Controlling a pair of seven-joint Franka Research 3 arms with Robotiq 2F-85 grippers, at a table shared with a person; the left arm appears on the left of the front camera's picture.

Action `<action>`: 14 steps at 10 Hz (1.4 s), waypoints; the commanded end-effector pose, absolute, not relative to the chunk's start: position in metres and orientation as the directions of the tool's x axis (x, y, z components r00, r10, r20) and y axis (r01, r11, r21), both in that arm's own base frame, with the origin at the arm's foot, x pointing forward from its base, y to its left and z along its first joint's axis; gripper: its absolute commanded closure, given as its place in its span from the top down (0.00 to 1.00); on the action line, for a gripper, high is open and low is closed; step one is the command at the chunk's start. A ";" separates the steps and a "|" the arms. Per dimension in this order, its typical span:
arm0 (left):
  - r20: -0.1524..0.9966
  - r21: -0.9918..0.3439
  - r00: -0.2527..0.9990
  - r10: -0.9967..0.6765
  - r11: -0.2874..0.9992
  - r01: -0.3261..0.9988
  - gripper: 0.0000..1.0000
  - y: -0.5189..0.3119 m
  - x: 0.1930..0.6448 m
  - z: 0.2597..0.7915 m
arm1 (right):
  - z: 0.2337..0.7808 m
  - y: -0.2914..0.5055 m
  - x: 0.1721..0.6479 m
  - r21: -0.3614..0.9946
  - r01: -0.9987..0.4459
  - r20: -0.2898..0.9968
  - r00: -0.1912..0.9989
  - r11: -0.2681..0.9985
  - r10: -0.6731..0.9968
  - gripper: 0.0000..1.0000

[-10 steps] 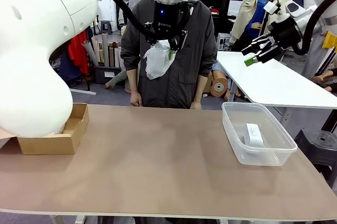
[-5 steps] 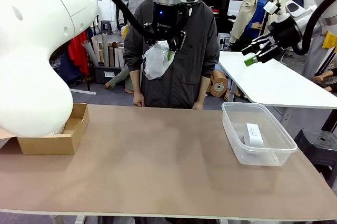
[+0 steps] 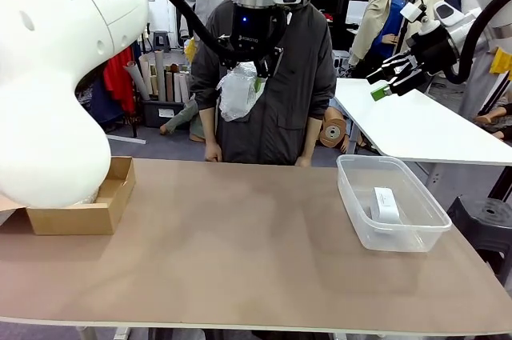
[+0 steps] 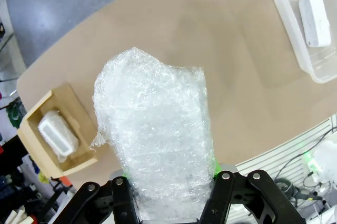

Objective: Separate and place wrapped and unwrapped clocks.
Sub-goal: If the picked Digital clock is wrapped, place it in the Package Box ; if not, place it in the Organizing box.

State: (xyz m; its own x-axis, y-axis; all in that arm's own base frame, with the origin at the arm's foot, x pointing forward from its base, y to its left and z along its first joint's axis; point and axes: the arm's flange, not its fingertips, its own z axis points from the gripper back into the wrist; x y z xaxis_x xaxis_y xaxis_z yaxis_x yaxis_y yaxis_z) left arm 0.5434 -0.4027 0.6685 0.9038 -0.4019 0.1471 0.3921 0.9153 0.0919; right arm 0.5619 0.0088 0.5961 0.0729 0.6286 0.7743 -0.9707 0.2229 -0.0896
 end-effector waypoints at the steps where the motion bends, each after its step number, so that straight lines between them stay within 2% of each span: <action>1: 0.147 0.092 0.904 -0.402 0.915 0.392 0.00 -0.403 0.543 0.668 | 0.597 0.009 0.560 -0.093 -0.971 0.776 0.067 0.218 0.628 1.00; 2: 0.120 0.119 0.903 -0.414 0.908 0.401 0.00 -0.398 0.538 0.668 | 0.597 0.009 0.560 -0.093 -0.971 0.776 0.067 0.218 0.628 1.00; 5: 0.069 0.086 0.919 -0.388 0.920 0.382 0.00 -0.375 0.523 0.671 | 0.597 0.009 0.560 -0.093 -0.971 0.776 0.067 0.218 0.628 1.00; 7: 0.016 0.071 0.882 -0.471 0.880 0.469 0.00 -0.353 0.508 0.674 | 0.597 0.009 0.560 -0.093 -0.971 0.776 0.067 0.218 0.628 1.00; 9: -0.010 0.051 0.885 -0.466 0.883 0.466 0.00 -0.323 0.482 0.671 | 0.597 0.009 0.560 -0.093 -0.971 0.776 0.067 0.218 0.628 1.00; 10: -0.015 0.106 0.917 -0.399 0.911 0.398 0.00 -0.298 0.473 0.668 | 0.597 0.009 0.560 -0.093 -0.971 0.776 0.067 0.218 0.628 1.00; 12: -0.043 0.051 0.950 -0.308 0.949 0.310 0.00 -0.250 0.464 0.645 | 0.597 0.009 0.560 -0.093 -0.971 0.776 0.067 0.218 0.628 1.00; 14: -0.118 0.063 0.963 -0.243 0.966 0.252 0.00 -0.226 0.447 0.624 | 0.597 0.009 0.560 -0.093 -0.971 0.776 0.067 0.218 0.628 1.00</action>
State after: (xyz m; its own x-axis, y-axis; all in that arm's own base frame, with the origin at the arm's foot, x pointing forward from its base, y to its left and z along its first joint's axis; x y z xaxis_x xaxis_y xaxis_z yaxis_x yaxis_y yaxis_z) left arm 0.5332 -0.2699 0.7107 0.9534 -0.2844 -0.1010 0.2928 0.9527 0.0811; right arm 0.5619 0.0086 0.5960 0.0732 0.6285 0.7743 -0.9707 0.2231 -0.0893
